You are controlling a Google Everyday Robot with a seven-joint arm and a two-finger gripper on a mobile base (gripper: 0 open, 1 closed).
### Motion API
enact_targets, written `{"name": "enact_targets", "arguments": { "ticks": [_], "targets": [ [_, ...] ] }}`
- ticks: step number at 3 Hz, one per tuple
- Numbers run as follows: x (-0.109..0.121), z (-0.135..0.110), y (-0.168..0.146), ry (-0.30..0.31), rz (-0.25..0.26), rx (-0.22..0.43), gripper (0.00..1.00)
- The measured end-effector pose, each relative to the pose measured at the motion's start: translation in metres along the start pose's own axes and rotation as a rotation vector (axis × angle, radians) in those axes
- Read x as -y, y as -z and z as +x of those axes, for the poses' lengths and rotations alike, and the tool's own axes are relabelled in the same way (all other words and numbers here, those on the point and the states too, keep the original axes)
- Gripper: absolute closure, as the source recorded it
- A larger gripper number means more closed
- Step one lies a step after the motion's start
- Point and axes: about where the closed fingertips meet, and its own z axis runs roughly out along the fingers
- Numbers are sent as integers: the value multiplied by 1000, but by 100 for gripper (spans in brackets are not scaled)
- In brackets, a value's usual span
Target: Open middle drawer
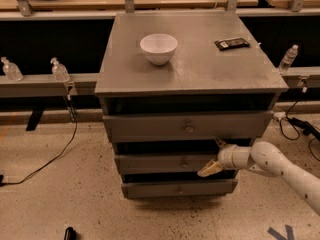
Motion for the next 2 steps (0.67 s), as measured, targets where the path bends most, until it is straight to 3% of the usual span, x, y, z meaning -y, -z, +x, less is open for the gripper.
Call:
{"name": "enact_targets", "arguments": {
  "ticks": [1, 2],
  "targets": [
    [-2, -1, -2, 0, -4, 1, 18],
    [-3, -2, -5, 1, -9, 3, 42]
  ]
}}
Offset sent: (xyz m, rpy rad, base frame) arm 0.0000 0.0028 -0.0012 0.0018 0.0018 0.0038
